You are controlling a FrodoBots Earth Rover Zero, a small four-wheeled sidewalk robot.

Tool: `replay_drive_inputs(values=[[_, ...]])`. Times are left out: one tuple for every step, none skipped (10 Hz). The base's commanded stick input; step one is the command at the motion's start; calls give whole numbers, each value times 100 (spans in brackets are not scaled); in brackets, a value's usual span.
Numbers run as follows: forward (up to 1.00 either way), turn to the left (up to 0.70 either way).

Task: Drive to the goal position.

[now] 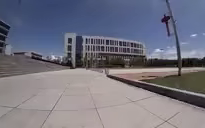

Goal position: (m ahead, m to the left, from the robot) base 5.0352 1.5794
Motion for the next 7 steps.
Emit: replay_drive_inputs(values=[[17,2],[18,2],[17,2],[17,0],[17,0],[17,0],[17,1]])
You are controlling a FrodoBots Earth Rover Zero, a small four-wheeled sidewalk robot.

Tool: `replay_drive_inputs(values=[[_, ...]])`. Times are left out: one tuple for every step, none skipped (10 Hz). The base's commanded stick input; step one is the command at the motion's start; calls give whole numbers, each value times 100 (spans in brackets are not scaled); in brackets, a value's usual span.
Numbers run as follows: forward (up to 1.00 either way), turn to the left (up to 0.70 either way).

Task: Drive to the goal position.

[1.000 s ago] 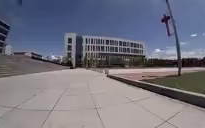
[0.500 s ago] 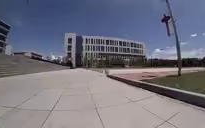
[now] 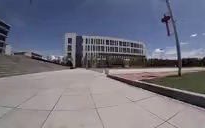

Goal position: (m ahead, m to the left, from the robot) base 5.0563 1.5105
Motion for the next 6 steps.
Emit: replay_drive_inputs(values=[[17,1],[17,2],[17,0],[17,0],[17,1],[17,2]])
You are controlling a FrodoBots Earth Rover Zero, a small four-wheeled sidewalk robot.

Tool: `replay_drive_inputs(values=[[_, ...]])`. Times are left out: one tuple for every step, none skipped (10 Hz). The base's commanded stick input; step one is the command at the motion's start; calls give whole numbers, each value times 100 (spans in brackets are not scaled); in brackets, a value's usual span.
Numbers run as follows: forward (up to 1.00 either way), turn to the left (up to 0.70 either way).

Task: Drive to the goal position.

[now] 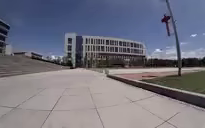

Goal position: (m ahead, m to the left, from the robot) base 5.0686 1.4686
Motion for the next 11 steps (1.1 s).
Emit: replay_drive_inputs(values=[[17,2],[17,2],[17,2],[17,2],[18,2],[17,2],[17,2],[17,1],[17,1],[17,1],[17,1]])
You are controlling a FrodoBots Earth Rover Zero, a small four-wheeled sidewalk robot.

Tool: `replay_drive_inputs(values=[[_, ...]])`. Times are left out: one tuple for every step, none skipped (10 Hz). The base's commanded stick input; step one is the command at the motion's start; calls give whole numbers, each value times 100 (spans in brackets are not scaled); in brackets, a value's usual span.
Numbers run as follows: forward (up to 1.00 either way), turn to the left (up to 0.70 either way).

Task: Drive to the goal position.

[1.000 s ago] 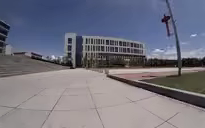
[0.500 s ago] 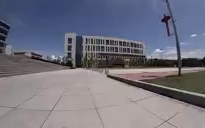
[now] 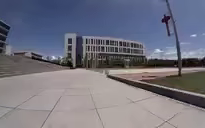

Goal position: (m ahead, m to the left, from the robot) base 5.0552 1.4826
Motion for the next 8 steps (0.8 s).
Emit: replay_drive_inputs(values=[[17,2],[17,2],[17,0],[17,2],[17,2],[17,1],[17,0],[17,0]])
